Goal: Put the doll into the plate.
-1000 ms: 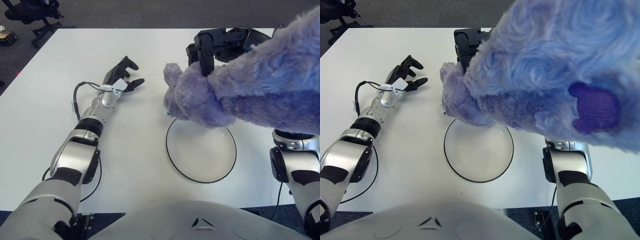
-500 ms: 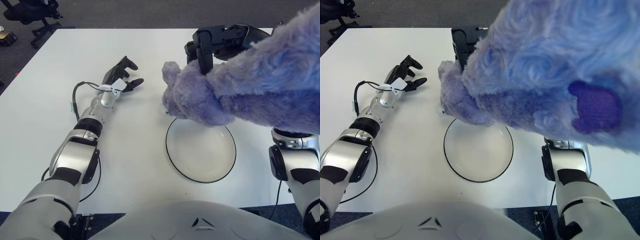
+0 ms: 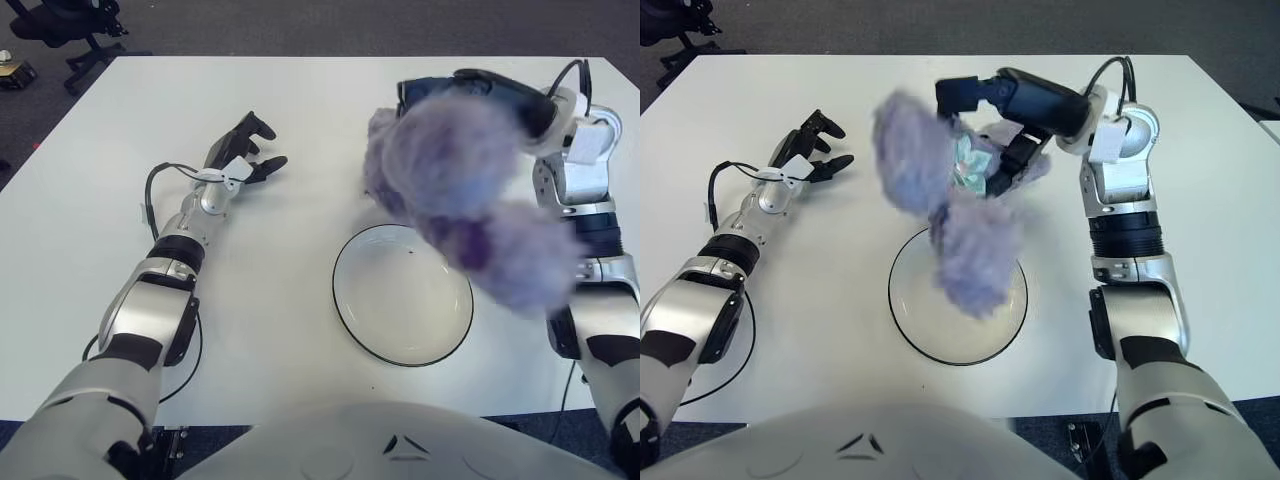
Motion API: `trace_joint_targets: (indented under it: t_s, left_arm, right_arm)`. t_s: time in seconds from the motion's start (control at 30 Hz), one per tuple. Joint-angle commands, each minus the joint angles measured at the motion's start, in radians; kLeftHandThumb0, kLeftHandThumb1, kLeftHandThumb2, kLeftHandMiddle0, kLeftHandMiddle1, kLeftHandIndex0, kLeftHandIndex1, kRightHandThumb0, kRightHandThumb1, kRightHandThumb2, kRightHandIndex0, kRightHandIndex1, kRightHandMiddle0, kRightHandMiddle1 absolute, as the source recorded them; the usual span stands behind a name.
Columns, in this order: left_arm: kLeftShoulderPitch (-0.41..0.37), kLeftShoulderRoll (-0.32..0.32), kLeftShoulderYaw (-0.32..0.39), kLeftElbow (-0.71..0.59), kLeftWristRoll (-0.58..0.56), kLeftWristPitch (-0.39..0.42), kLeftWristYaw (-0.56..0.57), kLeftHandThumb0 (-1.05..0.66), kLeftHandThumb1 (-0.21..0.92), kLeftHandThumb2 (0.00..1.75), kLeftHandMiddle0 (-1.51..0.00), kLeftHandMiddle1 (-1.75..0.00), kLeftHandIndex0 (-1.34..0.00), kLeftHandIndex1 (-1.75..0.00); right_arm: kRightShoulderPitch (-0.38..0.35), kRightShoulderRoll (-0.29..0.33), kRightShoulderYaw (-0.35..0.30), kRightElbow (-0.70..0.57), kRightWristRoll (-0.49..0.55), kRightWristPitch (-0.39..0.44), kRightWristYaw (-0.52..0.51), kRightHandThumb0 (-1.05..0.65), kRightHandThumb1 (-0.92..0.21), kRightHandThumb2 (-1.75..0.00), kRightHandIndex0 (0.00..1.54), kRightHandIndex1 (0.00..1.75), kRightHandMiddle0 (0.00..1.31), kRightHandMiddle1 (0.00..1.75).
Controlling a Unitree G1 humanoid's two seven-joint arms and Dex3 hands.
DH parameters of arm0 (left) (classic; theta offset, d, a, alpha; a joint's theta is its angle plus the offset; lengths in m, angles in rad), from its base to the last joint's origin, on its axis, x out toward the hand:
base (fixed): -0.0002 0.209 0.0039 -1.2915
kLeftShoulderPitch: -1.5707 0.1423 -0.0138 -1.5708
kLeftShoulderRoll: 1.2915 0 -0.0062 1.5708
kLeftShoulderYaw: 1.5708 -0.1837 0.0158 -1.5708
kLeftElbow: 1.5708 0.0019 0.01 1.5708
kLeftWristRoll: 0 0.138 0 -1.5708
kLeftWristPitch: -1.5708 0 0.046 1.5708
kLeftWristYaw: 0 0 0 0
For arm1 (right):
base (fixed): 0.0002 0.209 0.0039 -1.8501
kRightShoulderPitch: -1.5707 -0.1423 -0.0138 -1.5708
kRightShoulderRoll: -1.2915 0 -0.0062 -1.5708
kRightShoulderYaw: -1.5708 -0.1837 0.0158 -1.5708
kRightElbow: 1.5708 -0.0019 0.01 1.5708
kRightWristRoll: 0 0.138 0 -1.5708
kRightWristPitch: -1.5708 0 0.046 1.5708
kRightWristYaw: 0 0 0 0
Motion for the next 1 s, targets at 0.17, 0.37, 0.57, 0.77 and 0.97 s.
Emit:
trace_joint_targets:
  t_s: [0.17, 0.37, 0.57, 0.77, 0.97]
  left_arm:
    - [-0.003, 0.012, 0.004, 0.026, 0.001, -0.003, -0.004, -0.01, 0.92, 0.36, -0.41, -1.56, -0.27, -1.45]
    - [-0.004, 0.013, 0.005, 0.03, 0.001, -0.007, -0.004, -0.01, 0.92, 0.37, -0.4, -1.57, -0.26, -1.45]
    - [-0.004, 0.013, 0.007, 0.032, 0.0, -0.008, -0.004, -0.01, 0.92, 0.38, -0.39, -1.58, -0.26, -1.45]
    - [-0.005, 0.013, 0.007, 0.033, 0.0, -0.009, -0.004, -0.01, 0.92, 0.38, -0.39, -1.59, -0.25, -1.45]
    - [-0.006, 0.013, 0.009, 0.036, -0.001, -0.009, -0.006, -0.01, 0.92, 0.38, -0.38, -1.6, -0.25, -1.45]
  right_arm:
    - [-0.022, -0.037, 0.001, 0.006, 0.049, -0.064, 0.006, -0.01, -0.92, -0.19, 0.65, 1.29, 0.41, 1.3]
    - [-0.022, -0.043, 0.004, 0.028, 0.064, -0.108, 0.006, -0.01, -0.92, -0.18, 0.66, 1.28, 0.43, 1.29]
    - [-0.031, -0.056, 0.01, 0.053, 0.087, -0.124, 0.023, -0.01, -0.92, -0.18, 0.65, 1.31, 0.45, 1.25]
    - [-0.036, -0.061, 0.014, 0.063, 0.101, -0.127, 0.035, -0.01, -0.92, -0.18, 0.63, 1.35, 0.47, 1.21]
    - [-0.037, -0.062, 0.02, 0.076, 0.132, -0.123, 0.059, -0.01, -0.92, -0.18, 0.61, 1.38, 0.48, 1.2]
